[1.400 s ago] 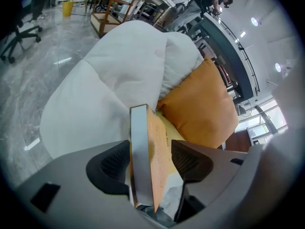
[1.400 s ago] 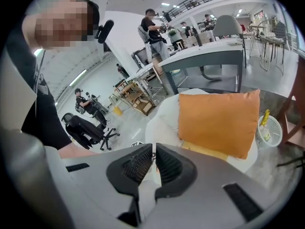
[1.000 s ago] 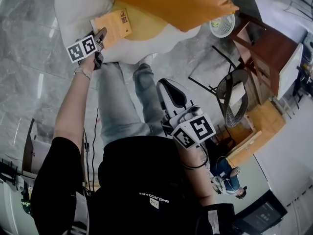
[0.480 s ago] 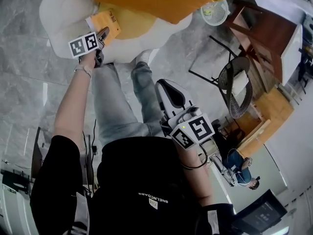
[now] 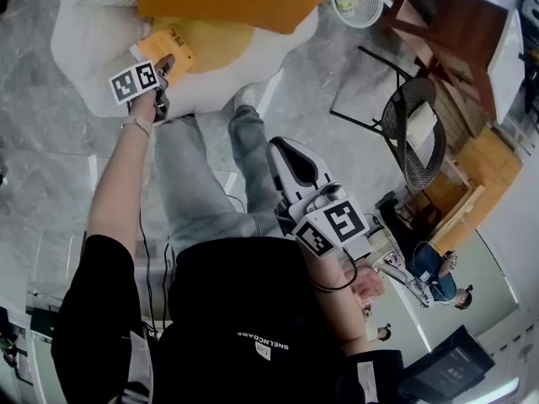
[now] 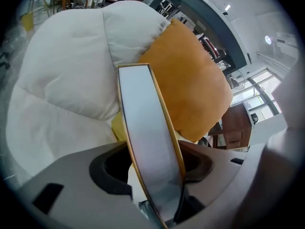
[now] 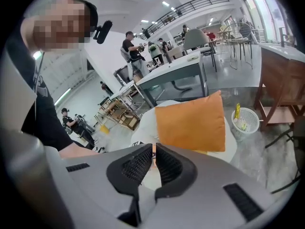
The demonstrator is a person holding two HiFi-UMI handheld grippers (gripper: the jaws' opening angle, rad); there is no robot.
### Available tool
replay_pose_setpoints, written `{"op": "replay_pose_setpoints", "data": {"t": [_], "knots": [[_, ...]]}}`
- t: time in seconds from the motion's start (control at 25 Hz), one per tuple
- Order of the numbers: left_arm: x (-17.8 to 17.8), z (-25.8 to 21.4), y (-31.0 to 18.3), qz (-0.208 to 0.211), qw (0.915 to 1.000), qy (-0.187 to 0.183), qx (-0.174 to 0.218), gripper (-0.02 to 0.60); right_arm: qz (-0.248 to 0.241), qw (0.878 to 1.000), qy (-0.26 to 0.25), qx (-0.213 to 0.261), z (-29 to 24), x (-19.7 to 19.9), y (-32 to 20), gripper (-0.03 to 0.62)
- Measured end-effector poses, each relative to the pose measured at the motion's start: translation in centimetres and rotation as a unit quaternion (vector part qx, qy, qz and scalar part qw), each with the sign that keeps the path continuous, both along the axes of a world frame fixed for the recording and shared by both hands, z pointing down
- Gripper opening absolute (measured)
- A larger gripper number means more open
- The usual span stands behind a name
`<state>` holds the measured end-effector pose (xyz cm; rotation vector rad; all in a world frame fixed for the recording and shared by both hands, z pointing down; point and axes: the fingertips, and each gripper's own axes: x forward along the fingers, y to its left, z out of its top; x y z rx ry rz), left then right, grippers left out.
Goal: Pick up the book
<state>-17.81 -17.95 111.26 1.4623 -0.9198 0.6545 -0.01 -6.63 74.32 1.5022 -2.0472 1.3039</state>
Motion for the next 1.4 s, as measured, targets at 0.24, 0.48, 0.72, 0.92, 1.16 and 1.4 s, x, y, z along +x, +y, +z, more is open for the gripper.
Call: {"op": "replay_pose_setpoints", "data": {"t": [0.24,0.48,0.72,0.92,1.16,1.4], "knots": [[-0.5,-0.7,-0.2,0.013,0.9993,-0.033,-0.007,0.169,0.036,0.999,-0.020,0.004,-0.5,1.6,0.1,0.040],[1.2,-2.5,0.0,0.060,0.9964,-0.060,-0.005,0.156,0.053,0.998,-0.027,0.016,-2.1,4.3,0.1,0.040],[2.8,-6.0,-0.4,0.085,0.9938,-0.070,0.014,0.156,0.078,0.995,-0.035,0.045,-4.5,6.2,0.3,0.040],[6.5,-10.5,0.8,0.104,0.9920,-0.068,0.020,0.156,0.101,0.992,-0.049,0.056,-7.7,9.5,1.1,0.040],[10.6,-14.9,1.5,0.154,0.9846,-0.070,0.044,0.156,0.118,0.988,-0.056,0.083,-10.3,12.4,2.0,0.040],[13.8,-20.6,2.3,0.154,0.9849,-0.051,0.062,0.156,0.135,0.983,-0.066,0.109,-13.0,15.0,2.4,0.040]]}}
